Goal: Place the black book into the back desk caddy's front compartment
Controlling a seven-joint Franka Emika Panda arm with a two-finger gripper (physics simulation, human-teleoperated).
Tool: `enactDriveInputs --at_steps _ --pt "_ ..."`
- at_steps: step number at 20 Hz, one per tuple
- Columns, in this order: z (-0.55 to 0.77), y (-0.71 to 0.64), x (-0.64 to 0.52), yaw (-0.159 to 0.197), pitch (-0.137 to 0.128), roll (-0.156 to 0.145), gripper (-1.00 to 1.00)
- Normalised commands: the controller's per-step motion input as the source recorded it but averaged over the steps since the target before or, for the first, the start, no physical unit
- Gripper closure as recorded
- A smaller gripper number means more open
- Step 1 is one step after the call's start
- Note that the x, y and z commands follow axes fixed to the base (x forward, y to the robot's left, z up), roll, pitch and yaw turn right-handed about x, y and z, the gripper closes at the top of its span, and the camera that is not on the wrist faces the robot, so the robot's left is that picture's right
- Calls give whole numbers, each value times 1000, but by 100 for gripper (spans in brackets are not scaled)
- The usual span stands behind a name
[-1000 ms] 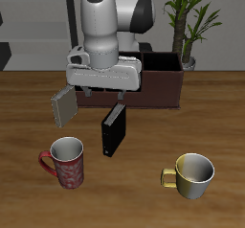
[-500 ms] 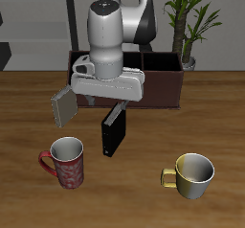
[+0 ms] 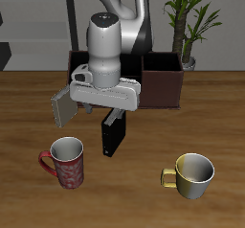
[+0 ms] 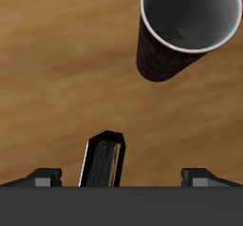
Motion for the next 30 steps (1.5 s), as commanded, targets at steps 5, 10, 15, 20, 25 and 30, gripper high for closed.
enactDriveInputs --at_steps 5,10,15,20,25,30 --pt "-241 42 20 -43 0 -4 -100" --pt "-169 36 41 -30 37 20 -100" --pt "-198 125 -11 15 37 34 100" --pt "-4 70 -35 -9 8 1 100" --pt "-3 -17 -4 12 5 3 100" --pt "620 140 -264 128 -75 42 100"
